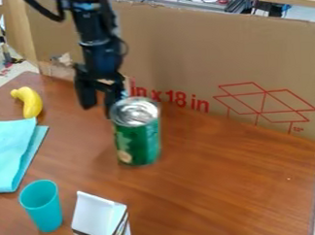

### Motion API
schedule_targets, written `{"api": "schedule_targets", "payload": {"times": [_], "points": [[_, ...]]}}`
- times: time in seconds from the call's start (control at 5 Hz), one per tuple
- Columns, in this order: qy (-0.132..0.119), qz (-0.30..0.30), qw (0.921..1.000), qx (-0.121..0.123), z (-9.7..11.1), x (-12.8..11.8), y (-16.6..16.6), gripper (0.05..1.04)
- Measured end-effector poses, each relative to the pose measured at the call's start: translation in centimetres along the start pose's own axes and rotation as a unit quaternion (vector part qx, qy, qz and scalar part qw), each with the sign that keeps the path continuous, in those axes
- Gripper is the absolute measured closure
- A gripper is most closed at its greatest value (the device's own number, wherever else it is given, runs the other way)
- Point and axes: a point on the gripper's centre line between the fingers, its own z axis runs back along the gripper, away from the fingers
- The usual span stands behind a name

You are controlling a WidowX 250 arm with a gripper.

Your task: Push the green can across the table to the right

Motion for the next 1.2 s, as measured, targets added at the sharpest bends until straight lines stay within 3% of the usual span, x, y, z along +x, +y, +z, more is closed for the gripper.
{"api": "schedule_targets", "payload": {"times": [0.2,0.4,0.6,0.8,1.0,1.2], "points": [[-0.022,-0.012,0.9986,-0.046,-0.4,1.4,-3.8,0.076],[-0.022,-0.024,0.996,-0.084,-0.2,2.4,-8.1,0.076],[-0.018,-0.029,0.9951,-0.092,-0.3,2.8,-11.1,0.076],[-0.018,-0.014,0.9942,-0.105,-0.2,2.9,-11.7,0.076],[-0.003,0.008,0.996,-0.088,0.0,2.3,-11.3,0.076],[-0.007,0.016,0.9988,-0.046,2.9,1.0,-9.9,0.076]]}}
